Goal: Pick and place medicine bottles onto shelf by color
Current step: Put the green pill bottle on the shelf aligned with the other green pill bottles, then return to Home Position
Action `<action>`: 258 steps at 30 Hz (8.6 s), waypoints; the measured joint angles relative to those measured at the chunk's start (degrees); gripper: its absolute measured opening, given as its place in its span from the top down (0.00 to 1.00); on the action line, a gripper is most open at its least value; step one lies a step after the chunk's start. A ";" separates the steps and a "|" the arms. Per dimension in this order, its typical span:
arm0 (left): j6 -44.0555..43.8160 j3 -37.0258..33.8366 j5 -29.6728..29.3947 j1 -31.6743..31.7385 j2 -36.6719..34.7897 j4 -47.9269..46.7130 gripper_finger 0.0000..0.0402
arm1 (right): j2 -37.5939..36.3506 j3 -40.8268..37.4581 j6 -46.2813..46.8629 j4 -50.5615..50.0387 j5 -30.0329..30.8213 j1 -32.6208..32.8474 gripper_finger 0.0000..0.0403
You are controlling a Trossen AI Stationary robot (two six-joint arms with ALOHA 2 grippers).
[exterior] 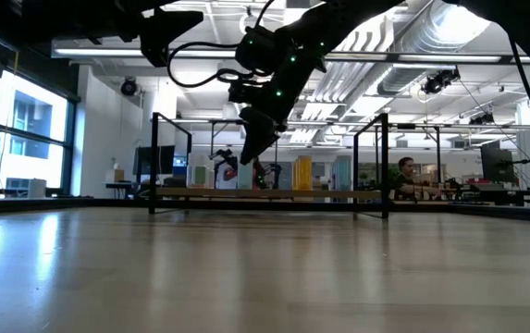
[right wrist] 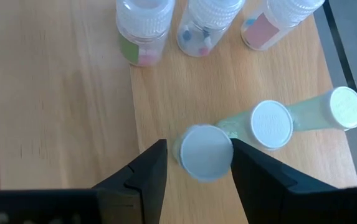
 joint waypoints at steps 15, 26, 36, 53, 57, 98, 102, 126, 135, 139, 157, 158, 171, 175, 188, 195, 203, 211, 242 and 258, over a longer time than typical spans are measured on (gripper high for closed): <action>0.00 0.00 0.00 -0.01 0.00 -0.22 0.50 | -0.19 4.81 0.12 -3.87 0.04 0.04 0.60; -0.02 0.00 0.00 0.00 0.00 -0.46 0.50 | -0.19 14.33 2.16 -19.03 -4.39 0.13 0.60; -1.97 0.00 0.01 0.00 -3.30 -2.15 0.50 | -3.19 15.71 0.78 -31.20 -11.09 3.92 0.60; 0.04 -0.75 -2.62 -3.67 -21.07 -21.30 0.50 | -40.88 -27.38 10.93 -4.12 -10.57 10.98 0.60; 0.02 -3.53 -2.58 -6.98 -24.62 -21.64 0.50 | -52.37 -37.66 13.28 3.81 -10.10 13.31 0.60; 3.02 -16.17 -12.44 -17.27 -53.15 -40.57 0.50 | -113.23 -91.98 19.08 30.26 2.08 33.68 0.60; 3.04 -18.06 -12.57 -17.27 -54.45 -40.82 0.50 | -115.29 -93.71 19.23 30.52 2.04 33.68 0.60; 14.39 -19.82 -24.47 -13.65 -54.27 -37.18 0.50 | -116.83 -96.56 14.03 34.38 5.16 33.64 0.60; 14.43 -19.82 -24.87 -13.05 -54.29 -37.12 0.50 | -116.83 -96.54 16.72 34.32 5.16 33.64 0.60; 14.43 -19.82 -24.92 -13.05 -54.29 -37.13 0.50 | -116.83 -96.54 16.72 34.29 5.16 33.64 0.60; 14.43 -19.82 -25.03 -13.05 -54.29 -37.14 0.50 | -116.83 -96.54 16.72 34.27 5.15 33.64 0.60; 14.43 -19.82 -25.03 -13.05 -54.29 -37.15 0.50 | -116.83 -96.54 16.72 34.25 5.14 33.64 0.60; 14.43 -19.82 -25.02 -13.05 -54.29 -37.14 0.50 | -116.82 -96.52 16.72 34.25 5.14 33.64 0.60; 14.43 -19.82 -25.03 -13.05 -54.29 -37.13 0.50 | -116.80 -96.52 16.72 34.25 5.15 33.64 0.60; 14.43 -19.82 -25.00 -13.05 -54.29 -37.16 0.50 | -116.80 -96.52 16.72 34.24 5.14 33.64 0.60; 14.43 -19.82 -25.00 -13.05 -54.29 -37.16 0.50 | -116.80 -96.52 16.72 34.23 5.14 33.64 0.60; 14.43 -19.82 -25.00 -13.06 -54.29 -37.15 0.50 | -116.80 -96.52 16.72 34.23 5.14 33.64 0.60; 14.42 -19.82 -25.00 -13.05 -54.29 -37.15 0.50 | -116.80 -96.52 16.72 34.23 5.14 33.64 0.60; 14.43 -19.82 -24.99 -13.05 -54.31 -37.13 0.50 | -116.80 -96.52 16.72 34.24 5.14 33.64 0.60; 14.43 -19.82 -24.99 -13.06 -54.31 -37.13 0.50 | -116.80 -96.50 16.72 34.25 5.14 33.65 0.60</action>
